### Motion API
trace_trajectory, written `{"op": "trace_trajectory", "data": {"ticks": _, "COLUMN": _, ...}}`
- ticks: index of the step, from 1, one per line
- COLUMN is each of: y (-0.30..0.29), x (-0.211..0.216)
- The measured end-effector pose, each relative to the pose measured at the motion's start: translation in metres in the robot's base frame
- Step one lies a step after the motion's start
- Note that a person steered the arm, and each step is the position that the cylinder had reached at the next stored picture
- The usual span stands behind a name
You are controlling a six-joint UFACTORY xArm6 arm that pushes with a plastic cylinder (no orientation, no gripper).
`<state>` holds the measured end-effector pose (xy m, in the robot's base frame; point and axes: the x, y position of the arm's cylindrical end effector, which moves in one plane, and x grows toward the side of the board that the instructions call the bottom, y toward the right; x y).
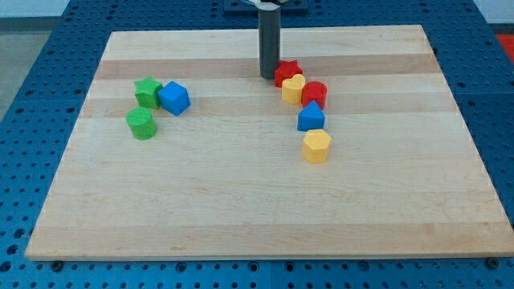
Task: Push the blue triangle to the center
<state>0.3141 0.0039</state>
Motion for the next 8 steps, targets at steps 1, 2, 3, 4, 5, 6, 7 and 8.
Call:
{"op": "trace_trajectory", "data": {"ticks": 1, "y": -0.007, "x": 0.000}}
{"op": "trace_trajectory", "data": {"ticks": 2, "y": -0.031, "x": 0.014}}
{"op": "trace_trajectory", "data": {"ticks": 3, "y": -0.040, "x": 0.047}}
{"op": "trace_trajectory", "data": {"ticks": 4, "y": -0.040, "x": 0.087}}
{"op": "trace_trajectory", "data": {"ticks": 5, "y": -0.040, "x": 0.134}}
{"op": "trace_trajectory", "data": {"ticks": 6, "y": -0.033, "x": 0.185}}
{"op": "trace_trajectory", "data": {"ticks": 7, "y": -0.001, "x": 0.223}}
{"op": "trace_trajectory", "data": {"ticks": 8, "y": 0.047, "x": 0.228}}
